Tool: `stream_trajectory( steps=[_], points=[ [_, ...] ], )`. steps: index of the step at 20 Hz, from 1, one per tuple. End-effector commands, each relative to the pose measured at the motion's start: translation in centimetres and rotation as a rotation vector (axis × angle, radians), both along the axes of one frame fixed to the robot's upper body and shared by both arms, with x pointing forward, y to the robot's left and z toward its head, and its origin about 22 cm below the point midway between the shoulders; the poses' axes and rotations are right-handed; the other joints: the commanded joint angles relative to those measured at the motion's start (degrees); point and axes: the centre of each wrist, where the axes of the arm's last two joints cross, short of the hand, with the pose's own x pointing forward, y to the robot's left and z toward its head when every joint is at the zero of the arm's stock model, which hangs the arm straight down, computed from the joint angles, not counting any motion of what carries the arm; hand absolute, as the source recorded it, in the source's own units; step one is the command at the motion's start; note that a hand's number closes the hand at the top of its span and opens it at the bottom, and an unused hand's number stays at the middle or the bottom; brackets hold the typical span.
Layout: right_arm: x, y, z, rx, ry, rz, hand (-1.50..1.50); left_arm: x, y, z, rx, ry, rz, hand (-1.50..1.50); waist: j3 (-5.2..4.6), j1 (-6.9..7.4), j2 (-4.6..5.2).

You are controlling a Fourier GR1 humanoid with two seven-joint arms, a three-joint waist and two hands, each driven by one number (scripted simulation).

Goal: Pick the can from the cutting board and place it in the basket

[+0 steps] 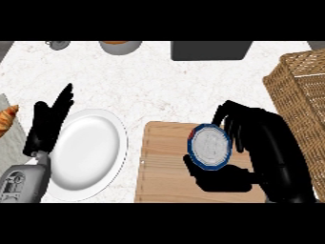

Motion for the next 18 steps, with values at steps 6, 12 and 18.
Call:
stream_trajectory(
  steps=[6, 12, 18],
  points=[
    [-0.9, -1.9, 11.2, 0.106, -0.14, -0.128, 1.5, 0.2, -0.2, -0.1, -0.021, 0.013, -0.011, 0.0, -0.04, 0.7, 0.17],
    [-0.1, -4.6, 15.5, 0.117, -0.166, -0.181, 1.5, 0.5, 0.3, -0.5, -0.01, 0.012, -0.014, 0.0, -0.05, 0.09, 0.06],
    [2.7, -7.5, 17.4, -0.139, -0.126, -0.332, 1.5, -0.3, 1.6, -0.3, -0.002, 0.002, 0.019, 0.0, -0.1, -0.41, -0.16]
  ],
)
